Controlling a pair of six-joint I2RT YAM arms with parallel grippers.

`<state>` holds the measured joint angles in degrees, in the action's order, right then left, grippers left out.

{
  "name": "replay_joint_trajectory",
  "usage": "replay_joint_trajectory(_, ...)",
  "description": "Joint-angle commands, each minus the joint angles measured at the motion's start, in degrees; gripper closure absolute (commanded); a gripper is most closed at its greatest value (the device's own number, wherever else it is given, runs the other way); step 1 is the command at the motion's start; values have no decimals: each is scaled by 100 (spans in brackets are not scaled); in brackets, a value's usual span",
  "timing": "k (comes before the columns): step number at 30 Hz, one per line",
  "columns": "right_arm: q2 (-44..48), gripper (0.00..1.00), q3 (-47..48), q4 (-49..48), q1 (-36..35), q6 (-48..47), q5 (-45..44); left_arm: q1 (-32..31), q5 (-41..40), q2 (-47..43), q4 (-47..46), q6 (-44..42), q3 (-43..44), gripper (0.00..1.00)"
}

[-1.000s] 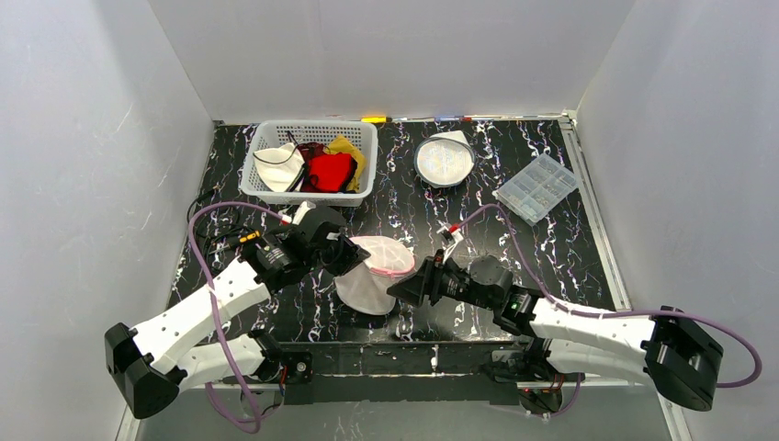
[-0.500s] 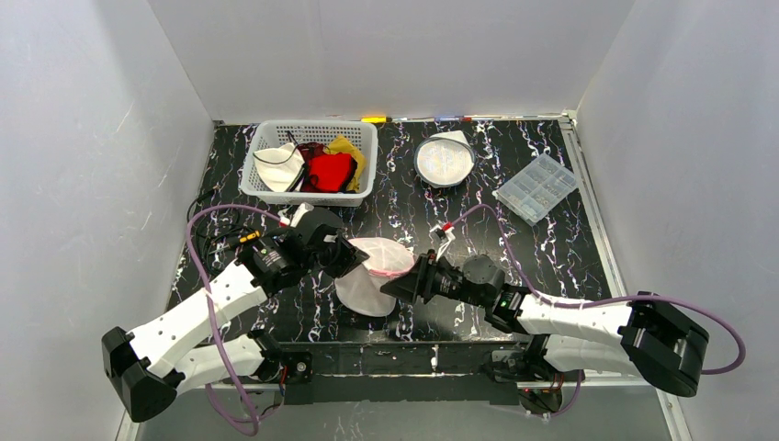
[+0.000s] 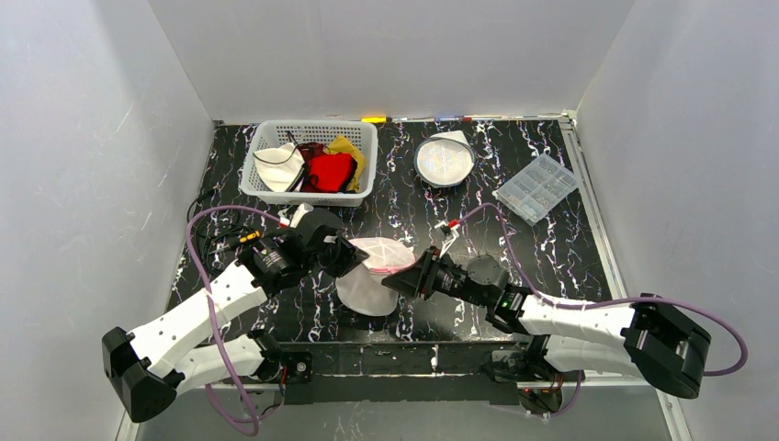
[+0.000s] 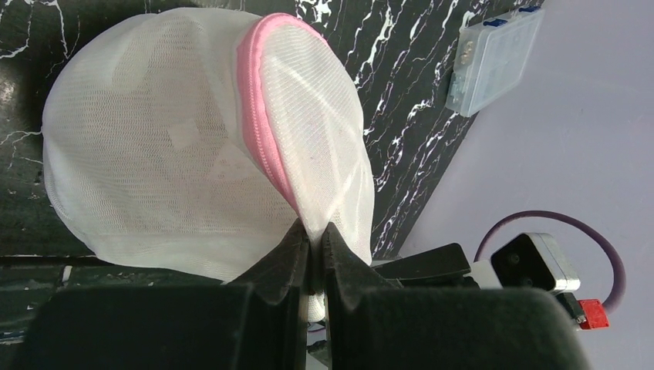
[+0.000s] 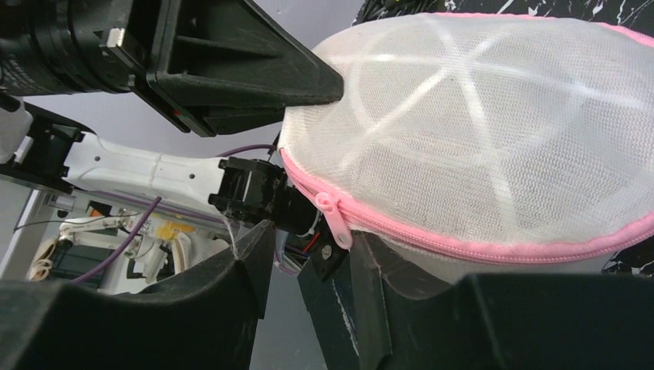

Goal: Unzip the laundry bag and remove the bra
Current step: Unzip the laundry bag at the center of the board.

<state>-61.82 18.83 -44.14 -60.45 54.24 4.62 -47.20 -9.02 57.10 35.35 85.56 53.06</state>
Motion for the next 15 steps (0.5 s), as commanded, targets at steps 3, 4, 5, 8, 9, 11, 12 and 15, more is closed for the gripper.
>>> replay_joint_trajectory(3,230,54,-120,-587,47,37,-306,-2,38,-120,53,18,-64,100)
replay_joint_trajectory(4,252,55,-133,-587,47,42,-326,0,33,-125,56,22,-64,100)
replay_joint_trajectory(5,258,55,-147,-570,47,43,-344,-6,30,-123,56,22,-67,100)
replay_joint_trajectory(8,294,57,-175,-509,52,47,-414,-3,40,-112,43,23,-68,100)
replay_joint_trajectory(9,313,57,-207,-504,55,58,-427,0,39,-113,51,25,-68,100)
replay_joint_trajectory(11,346,58,-264,-508,67,99,-430,-2,41,-117,42,22,-75,100)
replay_joint_trajectory(12,368,59,-286,-510,77,112,-435,0,36,-122,50,22,-76,100)
replay_joint_trajectory(15,449,60,-340,-515,98,139,-625,-1,38,-127,49,22,-76,100)
